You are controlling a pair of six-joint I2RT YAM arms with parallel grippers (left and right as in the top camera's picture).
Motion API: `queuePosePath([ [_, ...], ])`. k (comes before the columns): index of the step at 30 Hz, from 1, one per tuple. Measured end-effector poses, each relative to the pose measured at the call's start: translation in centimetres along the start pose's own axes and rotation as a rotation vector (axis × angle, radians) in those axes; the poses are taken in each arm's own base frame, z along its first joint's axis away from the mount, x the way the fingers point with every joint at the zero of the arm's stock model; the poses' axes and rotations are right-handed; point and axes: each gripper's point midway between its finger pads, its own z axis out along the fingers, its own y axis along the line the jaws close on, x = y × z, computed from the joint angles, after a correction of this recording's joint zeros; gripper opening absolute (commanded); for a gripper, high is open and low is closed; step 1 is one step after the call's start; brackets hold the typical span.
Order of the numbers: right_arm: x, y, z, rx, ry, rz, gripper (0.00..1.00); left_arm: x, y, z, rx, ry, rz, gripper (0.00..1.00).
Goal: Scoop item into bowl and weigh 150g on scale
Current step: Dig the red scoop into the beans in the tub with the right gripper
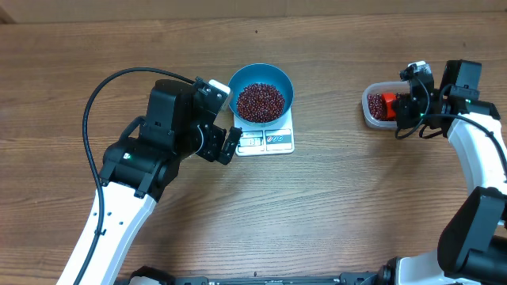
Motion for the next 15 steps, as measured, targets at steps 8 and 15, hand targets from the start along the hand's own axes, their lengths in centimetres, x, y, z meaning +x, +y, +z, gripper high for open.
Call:
queuePosePath([
  [8,0.1,1.5,0.2,-0.091,-0.006,0.051,0.04,0.0,0.0,0.0,0.0,0.0,0.0,1.0],
  [15,0.2,0.8,-0.2,-0.138,-0.035,0.156,0.04,0.0,0.0,0.0,0.0,0.0,0.0,1.0],
])
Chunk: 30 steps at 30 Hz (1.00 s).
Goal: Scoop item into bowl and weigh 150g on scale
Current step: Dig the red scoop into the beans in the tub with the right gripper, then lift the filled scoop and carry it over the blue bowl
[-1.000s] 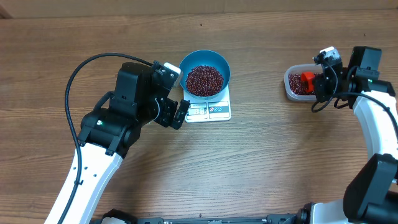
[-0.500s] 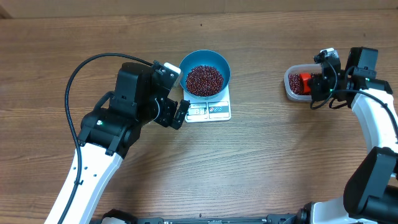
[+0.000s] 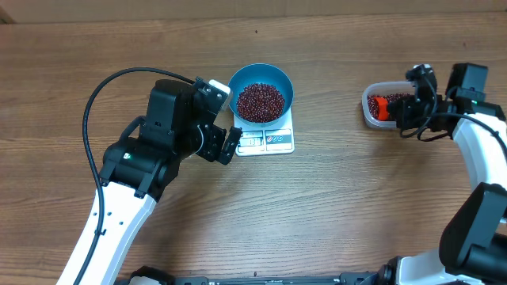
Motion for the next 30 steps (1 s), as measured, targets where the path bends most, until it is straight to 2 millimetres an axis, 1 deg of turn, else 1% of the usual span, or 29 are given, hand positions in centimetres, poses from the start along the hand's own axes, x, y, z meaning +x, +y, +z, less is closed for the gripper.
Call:
queuePosePath([
  [5,0.0,-1.5,-1.2,-0.035,-0.045,0.123,0.04,0.0,0.0,0.0,0.0,0.0,0.0,1.0],
  [11,0.3,-4.0,-2.9,-0.044,-0.097,0.267,0.04,0.0,0.0,0.0,0.0,0.0,0.0,0.99],
  [13,0.4,-4.6,-3.5,-0.061,-0.12,0.303,0.04,0.0,0.0,0.0,0.0,0.0,0.0,1.0],
  [16,0.2,-4.9,-4.4,-0.103,-0.155,0.341,0.04,0.0,0.0,0.0,0.0,0.0,0.0,1.0],
  [23,-0.5,-4.8,-6.2,-0.223,-0.241,0.388,0.04,0.0,0.0,0.0,0.0,0.0,0.0,1.0],
  [30,-0.8,-4.3,-6.7,-0.273,-0.265,0.394,0.04,0.0,0.0,0.0,0.0,0.0,0.0,0.99],
])
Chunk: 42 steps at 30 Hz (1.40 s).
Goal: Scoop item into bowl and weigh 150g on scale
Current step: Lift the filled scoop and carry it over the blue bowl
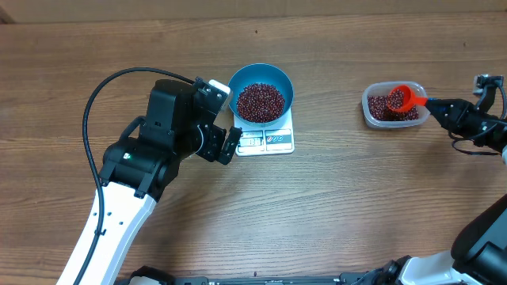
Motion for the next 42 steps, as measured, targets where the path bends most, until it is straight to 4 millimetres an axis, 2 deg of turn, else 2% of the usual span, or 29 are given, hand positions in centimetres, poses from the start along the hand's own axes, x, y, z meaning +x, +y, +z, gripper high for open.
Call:
queuePosePath([
  [23,1.1,0.8,0.0,-0.04,0.033,0.058,0.04,0.0,0.0,0.0,0.0,0.0,0.0,0.99],
  [37,1.5,4.1,-0.4,-0.218,0.042,0.133,0.04,0.0,0.0,0.0,0.0,0.0,0.0,0.99],
  [42,2.2,5.8,0.7,-0.264,0.082,0.124,0.04,0.0,0.0,0.0,0.0,0.0,0.0,0.99],
])
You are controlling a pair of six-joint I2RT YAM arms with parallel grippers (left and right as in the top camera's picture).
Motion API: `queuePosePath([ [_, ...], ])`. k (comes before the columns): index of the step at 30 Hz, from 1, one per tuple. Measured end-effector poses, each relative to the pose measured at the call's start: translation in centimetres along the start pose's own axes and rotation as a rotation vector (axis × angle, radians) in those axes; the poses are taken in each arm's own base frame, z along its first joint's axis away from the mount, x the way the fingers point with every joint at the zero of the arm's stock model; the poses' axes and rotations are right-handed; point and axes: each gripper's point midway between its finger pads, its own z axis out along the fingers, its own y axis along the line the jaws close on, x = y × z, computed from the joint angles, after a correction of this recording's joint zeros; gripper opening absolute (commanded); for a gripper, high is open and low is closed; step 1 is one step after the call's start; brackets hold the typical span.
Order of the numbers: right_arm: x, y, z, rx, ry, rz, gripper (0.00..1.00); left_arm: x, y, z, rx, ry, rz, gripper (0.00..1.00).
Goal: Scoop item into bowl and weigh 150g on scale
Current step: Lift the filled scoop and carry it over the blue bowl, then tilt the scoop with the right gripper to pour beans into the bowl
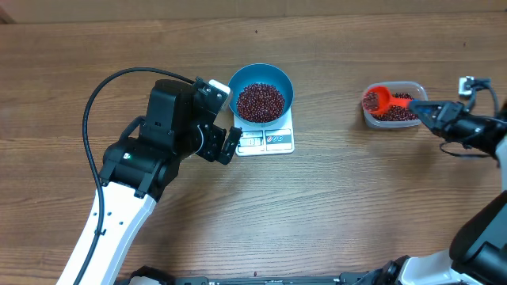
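Note:
A blue bowl (261, 93) of dark red beans stands on a small scale (267, 140) at the table's middle. At the right a clear tub (394, 107) holds more beans. An orange scoop (382, 97) with beans in its cup hangs over the tub's left rim, its handle in my right gripper (425, 109), which is shut on it. My left gripper (230, 145) rests just left of the scale with nothing between its fingers; its jaws look slightly apart.
A black cable (119, 79) loops from the left arm over the left side of the wooden table (333, 206). The right arm reaches in from the right edge.
The scoop has shifted left, from over the tub's middle to its left rim. My right gripper has come left with it. The left arm has not moved.
At first my right gripper sat right over the tub with the scoop down in the beans. Then it had drawn back to the right with the loaded scoop raised over the tub's middle. Now the scoop is at the tub's left rim. The left arm stayed put throughout.

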Motion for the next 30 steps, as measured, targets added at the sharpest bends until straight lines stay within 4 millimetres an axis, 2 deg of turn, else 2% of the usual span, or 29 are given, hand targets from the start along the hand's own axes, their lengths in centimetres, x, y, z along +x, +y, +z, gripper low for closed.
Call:
queuePosePath([
  [7,2.1,3.6,4.9,-0.084,0.129,-0.078,0.04,0.0,0.0,0.0,0.0,0.0,0.0,1.0],
  [11,2.6,5.6,7.5,-0.131,0.17,-0.13,0.04,0.0,0.0,0.0,0.0,0.0,0.0,0.99],
  [22,3.5,10.8,12.6,-0.24,0.225,-0.245,0.04,0.0,0.0,0.0,0.0,0.0,0.0,1.0],
  [26,4.6,11.8,14.7,-0.22,0.246,-0.303,0.04,0.0,0.0,0.0,0.0,0.0,0.0,1.0],
  [30,5.2,11.9,16.7,-0.149,0.241,-0.362,0.04,0.0,0.0,0.0,0.0,0.0,0.0,1.0],
])
